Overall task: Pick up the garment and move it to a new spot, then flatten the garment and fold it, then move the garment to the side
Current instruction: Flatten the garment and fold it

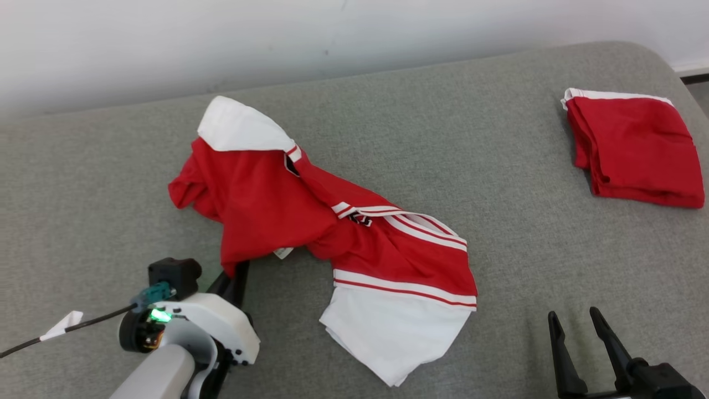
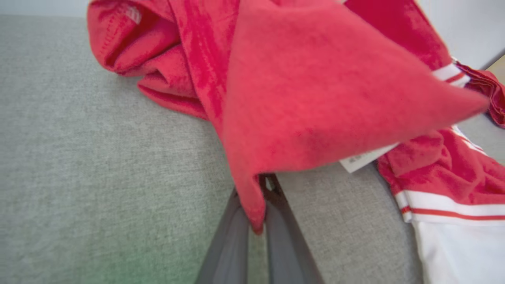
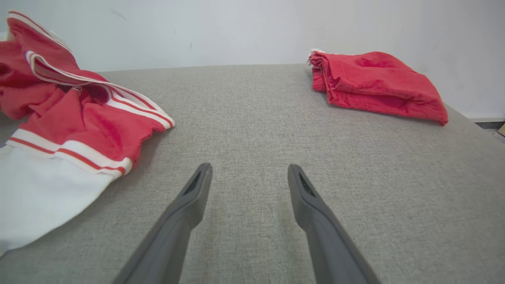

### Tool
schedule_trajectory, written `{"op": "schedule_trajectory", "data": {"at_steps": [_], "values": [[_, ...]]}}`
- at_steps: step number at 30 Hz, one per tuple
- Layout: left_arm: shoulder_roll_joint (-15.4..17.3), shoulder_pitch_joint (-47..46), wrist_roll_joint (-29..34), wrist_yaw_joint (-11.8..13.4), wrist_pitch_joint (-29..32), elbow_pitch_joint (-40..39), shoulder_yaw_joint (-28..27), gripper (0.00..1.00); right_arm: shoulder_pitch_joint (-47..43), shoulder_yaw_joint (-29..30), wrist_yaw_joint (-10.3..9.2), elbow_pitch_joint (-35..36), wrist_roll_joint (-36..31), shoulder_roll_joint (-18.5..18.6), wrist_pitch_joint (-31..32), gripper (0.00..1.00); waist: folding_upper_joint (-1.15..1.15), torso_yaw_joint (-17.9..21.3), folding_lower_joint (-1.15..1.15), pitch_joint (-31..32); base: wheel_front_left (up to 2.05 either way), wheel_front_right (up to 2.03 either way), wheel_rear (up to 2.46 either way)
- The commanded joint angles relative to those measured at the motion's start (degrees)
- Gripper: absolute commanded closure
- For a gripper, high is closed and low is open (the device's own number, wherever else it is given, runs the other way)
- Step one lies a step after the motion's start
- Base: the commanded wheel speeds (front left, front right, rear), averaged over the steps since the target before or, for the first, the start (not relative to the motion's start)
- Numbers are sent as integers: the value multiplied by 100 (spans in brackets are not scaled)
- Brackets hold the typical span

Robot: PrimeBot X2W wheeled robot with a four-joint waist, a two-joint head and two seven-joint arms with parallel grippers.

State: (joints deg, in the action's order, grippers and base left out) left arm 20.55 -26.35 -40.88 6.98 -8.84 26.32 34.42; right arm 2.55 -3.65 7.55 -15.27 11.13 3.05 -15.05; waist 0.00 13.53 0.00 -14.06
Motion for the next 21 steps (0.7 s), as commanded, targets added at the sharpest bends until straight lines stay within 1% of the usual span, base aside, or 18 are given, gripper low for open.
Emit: {"op": "schedule_trajectory", "data": {"at_steps": [1,7,10,16,21], "values": [[19,-30,28,-26,7,-28,22,100,-50,8,-13,-35,17,-1,-16,0,0,-62,0,78,0,0,0],[195,231,6,-59,214,-453,139,100,-187,24,-13,-61,3,-1,-16,0,0,-301,0,383,0,0,0],[428,461,1,-12,487,-810,230,100,-265,49,-13,-60,-6,6,-16,0,0,-468,0,514,0,0,0],[1221,1025,101,145,1240,-1702,417,100,-393,51,-13,-71,-2,8,-15,0,0,-804,0,683,0,0,0],[1899,1507,38,378,1717,-2371,383,100,-440,51,-13,-71,16,6,-15,0,0,-954,0,744,0,0,0]]}}
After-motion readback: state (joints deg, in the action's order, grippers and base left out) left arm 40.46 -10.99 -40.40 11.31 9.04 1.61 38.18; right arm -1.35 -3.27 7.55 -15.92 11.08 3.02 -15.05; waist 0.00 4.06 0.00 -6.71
